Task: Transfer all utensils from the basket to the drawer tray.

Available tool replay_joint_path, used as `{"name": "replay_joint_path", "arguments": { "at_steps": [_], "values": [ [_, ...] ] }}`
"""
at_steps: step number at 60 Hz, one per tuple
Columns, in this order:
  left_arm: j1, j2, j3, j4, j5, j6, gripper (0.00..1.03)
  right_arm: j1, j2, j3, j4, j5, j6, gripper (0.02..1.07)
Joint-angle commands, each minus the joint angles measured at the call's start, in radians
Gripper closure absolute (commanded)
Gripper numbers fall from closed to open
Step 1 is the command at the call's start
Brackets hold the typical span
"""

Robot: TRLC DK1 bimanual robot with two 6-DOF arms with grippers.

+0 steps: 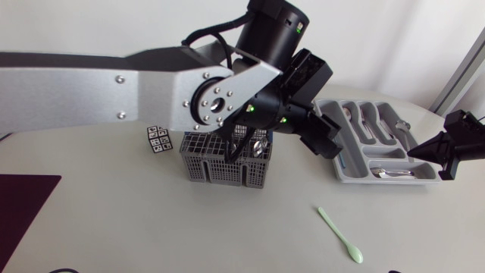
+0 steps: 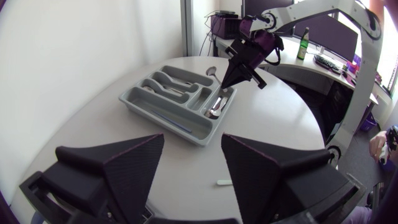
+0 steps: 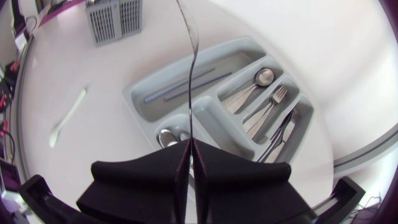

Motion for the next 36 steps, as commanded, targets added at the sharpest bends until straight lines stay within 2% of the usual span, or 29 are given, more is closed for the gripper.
{"name": "replay_joint_path", "arguments": {
  "at_steps": [1, 4, 7, 23, 25, 28, 31, 36],
  "values": [
    [0.014, -0.066, -0.037, -0.018, -0.014, 0.048, 0.36, -0.008, 0.056, -0.010, 0.046, 0.052, -0.150, 1.02],
    [0.026, -0.081, -0.047, -0.030, -0.014, 0.055, 0.36, -0.005, 0.074, -0.019, 0.092, 0.089, -0.178, 1.01],
    [0.052, -0.110, -0.075, -0.044, -0.014, 0.071, 0.36, 0.004, 0.093, -0.048, 0.192, 0.156, -0.203, 1.01],
    [0.135, -0.231, -0.195, -0.076, -0.014, 0.097, 0.36, 0.032, 0.125, -0.133, 0.360, 0.340, -0.318, 0.99],
    [0.144, -0.242, -0.207, -0.079, -0.014, 0.101, 0.36, 0.037, 0.117, -0.154, 0.399, 0.348, -0.318, 0.92],
    [0.160, -0.265, -0.233, -0.079, -0.014, 0.106, 0.36, 0.047, 0.097, -0.182, 0.423, 0.359, -0.316, 0.71],
    [0.172, -0.279, -0.250, -0.079, -0.014, 0.109, 0.36, 0.060, 0.088, -0.200, 0.451, 0.383, -0.307, 0.55],
    [0.195, -0.303, -0.280, -0.079, -0.014, 0.111, 0.36, 0.069, 0.060, -0.229, 0.506, 0.394, -0.302, 0.52]
  ]
}}
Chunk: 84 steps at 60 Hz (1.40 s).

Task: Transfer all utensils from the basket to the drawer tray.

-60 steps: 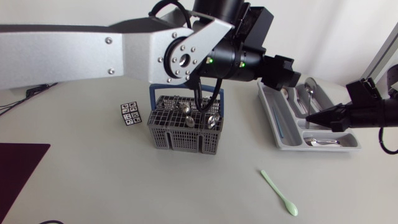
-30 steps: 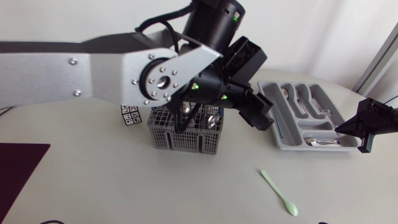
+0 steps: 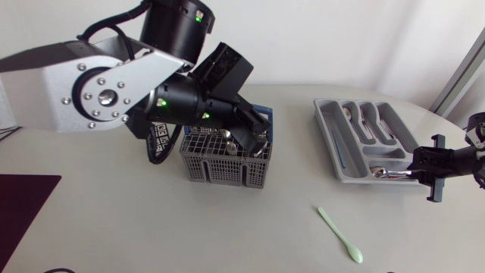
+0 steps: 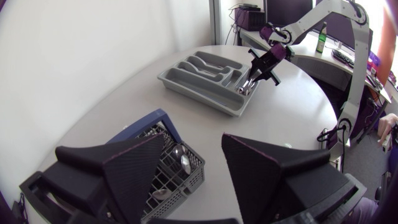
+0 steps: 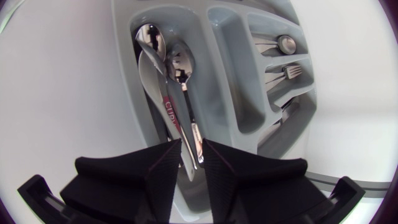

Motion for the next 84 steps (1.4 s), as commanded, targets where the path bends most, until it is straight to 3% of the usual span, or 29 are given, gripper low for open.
{"name": "replay_joint_path", "arguments": {
  "at_steps": [1, 10, 21, 27, 32, 43, 54, 84],
  "values": [
    [0.030, -0.045, -0.050, -0.005, -0.006, 0.025, 0.36, 0.014, -0.047, -0.052, 0.037, 0.018, -0.031, 0.51],
    [0.062, -0.097, -0.102, -0.010, -0.006, 0.040, 0.36, 0.035, -0.165, -0.061, 0.037, 0.021, 0.018, 0.43],
    [0.090, -0.172, -0.171, -0.025, -0.006, 0.057, 0.36, 0.180, -0.393, -0.011, -0.279, 0.027, 0.259, 0.41],
    [0.104, -0.203, -0.208, -0.037, -0.005, 0.064, 0.36, 0.309, -0.453, -0.008, -0.414, 0.106, 0.431, 0.41],
    [0.114, -0.227, -0.248, -0.037, 0.002, 0.074, 0.36, 0.404, -0.447, -0.012, -0.535, 0.147, 0.560, 0.41],
    [0.125, -0.263, -0.304, -0.037, 0.003, 0.093, 0.36, 0.551, -0.359, -0.029, -0.652, 0.184, 0.804, 0.42],
    [0.134, -0.296, -0.335, -0.039, 0.012, 0.099, 0.36, 0.626, -0.260, -0.029, -0.667, 0.192, 0.936, 0.48],
    [0.156, -0.333, -0.376, -0.042, 0.031, 0.108, 0.36, 0.787, -0.249, -0.250, -0.606, 0.236, 0.989, 0.53]
  ]
}}
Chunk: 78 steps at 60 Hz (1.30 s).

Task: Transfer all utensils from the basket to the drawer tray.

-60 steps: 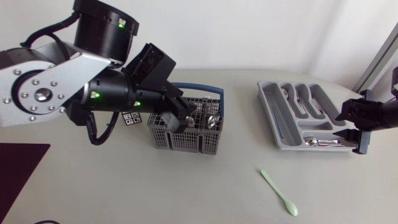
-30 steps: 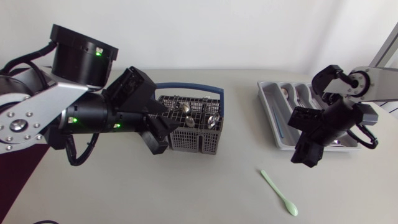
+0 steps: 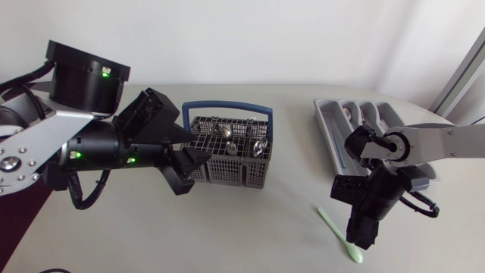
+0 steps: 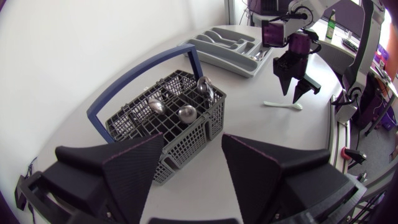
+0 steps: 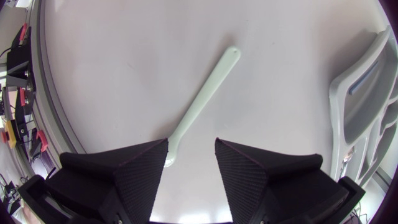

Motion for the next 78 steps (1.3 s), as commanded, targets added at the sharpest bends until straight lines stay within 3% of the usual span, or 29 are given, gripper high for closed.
{"name": "replay_joint_path", "arguments": {
  "at_steps": [1, 20, 25, 31, 39, 48, 55, 60, 65, 73, 78],
  "values": [
    [0.001, -0.018, -0.025, -0.004, 0.007, 0.018, 0.36, 0.021, 0.022, -0.029, 0.015, 0.005, 0.035, 0.53],
    [-0.005, -0.024, -0.037, -0.007, 0.008, 0.018, 0.36, 0.074, 0.074, -0.079, 0.096, 0.027, 0.064, 0.71],
    [-0.005, -0.026, -0.039, -0.008, 0.008, 0.018, 0.36, 0.076, 0.077, -0.095, 0.128, 0.056, 0.049, 0.82],
    [-0.007, -0.028, -0.040, -0.008, 0.008, 0.018, 0.36, 0.035, 0.074, -0.087, 0.131, 0.073, -0.066, 0.98],
    [-0.007, -0.029, -0.040, -0.008, 0.008, 0.018, 0.36, -0.024, 0.041, -0.082, 0.128, 0.071, -0.255, 1.00],
    [-0.007, -0.035, -0.051, -0.008, 0.008, 0.018, 0.36, -0.090, -0.087, -0.102, 0.161, 0.053, -0.483, 1.00],
    [-0.007, -0.035, -0.055, -0.008, 0.008, 0.018, 0.36, -0.123, -0.176, -0.161, 0.274, 0.044, -0.675, 1.00],
    [-0.011, -0.035, -0.052, -0.010, 0.008, 0.016, 0.36, -0.134, -0.188, -0.185, 0.303, 0.045, -0.757, 0.89],
    [-0.017, -0.037, -0.049, -0.010, 0.008, 0.015, 0.36, -0.150, -0.206, -0.234, 0.381, 0.048, -0.859, 0.89],
    [-0.024, -0.037, -0.049, -0.013, 0.008, 0.013, 0.36, -0.197, -0.222, -0.268, 0.408, 0.050, -0.991, 0.89],
    [-0.024, -0.038, -0.049, -0.014, 0.008, 0.013, 0.36, -0.205, -0.242, -0.268, 0.417, 0.048, -1.008, 0.68]
  ]
}}
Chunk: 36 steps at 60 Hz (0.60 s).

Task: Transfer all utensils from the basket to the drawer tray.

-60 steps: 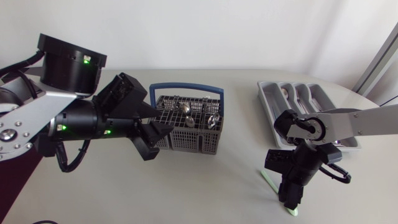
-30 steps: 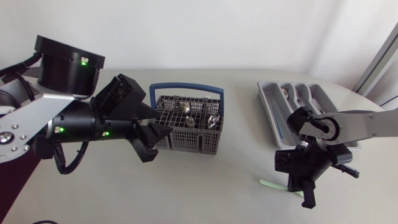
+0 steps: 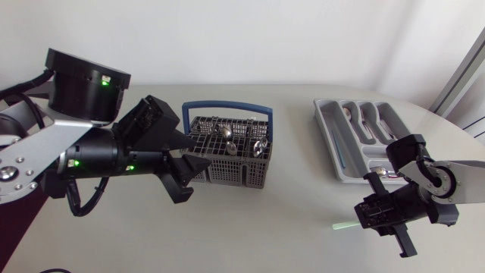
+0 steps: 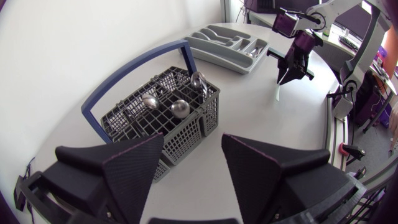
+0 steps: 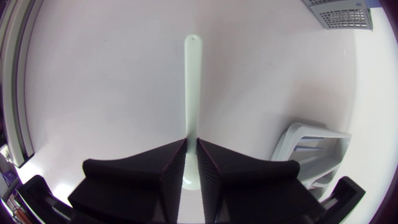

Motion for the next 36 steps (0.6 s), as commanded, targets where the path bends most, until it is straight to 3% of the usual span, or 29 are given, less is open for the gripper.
{"name": "replay_joint_path", "arguments": {
  "at_steps": [1, 5, 8, 10, 15, 20, 28, 32, 36],
  "values": [
    [-0.007, -0.018, -0.021, -0.010, 0.005, 0.013, 0.36, -0.010, -0.037, -0.017, 0.020, -0.006, -0.085, 0.65],
    [-0.007, -0.018, -0.020, -0.011, 0.005, 0.011, 0.36, -0.008, -0.078, -0.017, 0.048, -0.012, -0.074, 0.53],
    [-0.009, -0.018, -0.020, -0.011, 0.005, 0.011, 0.36, 0.002, -0.083, 0.032, 0.031, -0.009, 0.032, 0.41],
    [-0.012, -0.018, -0.020, -0.013, 0.005, 0.010, 0.36, 0.024, -0.081, 0.086, -0.070, -0.008, 0.089, 0.40],
    [-0.012, -0.020, -0.018, -0.016, 0.005, 0.010, 0.36, 0.078, -0.067, 0.173, -0.167, 0.011, 0.284, 0.37],
    [-0.013, -0.023, -0.018, -0.018, 0.005, 0.010, 0.36, 0.125, 0.005, 0.293, -0.411, -0.005, 0.468, 0.37],
    [-0.019, -0.025, -0.020, -0.025, 0.005, 0.011, 0.36, 0.133, 0.064, 0.310, -0.491, 0.001, 0.644, 0.40],
    [-0.021, -0.025, -0.020, -0.031, 0.005, 0.013, 0.36, 0.111, 0.091, 0.297, -0.528, -0.005, 0.659, 0.48],
    [-0.021, -0.026, -0.021, -0.031, 0.005, 0.018, 0.36, 0.064, 0.091, 0.244, -0.502, -0.008, 0.633, 0.48]
  ]
}}
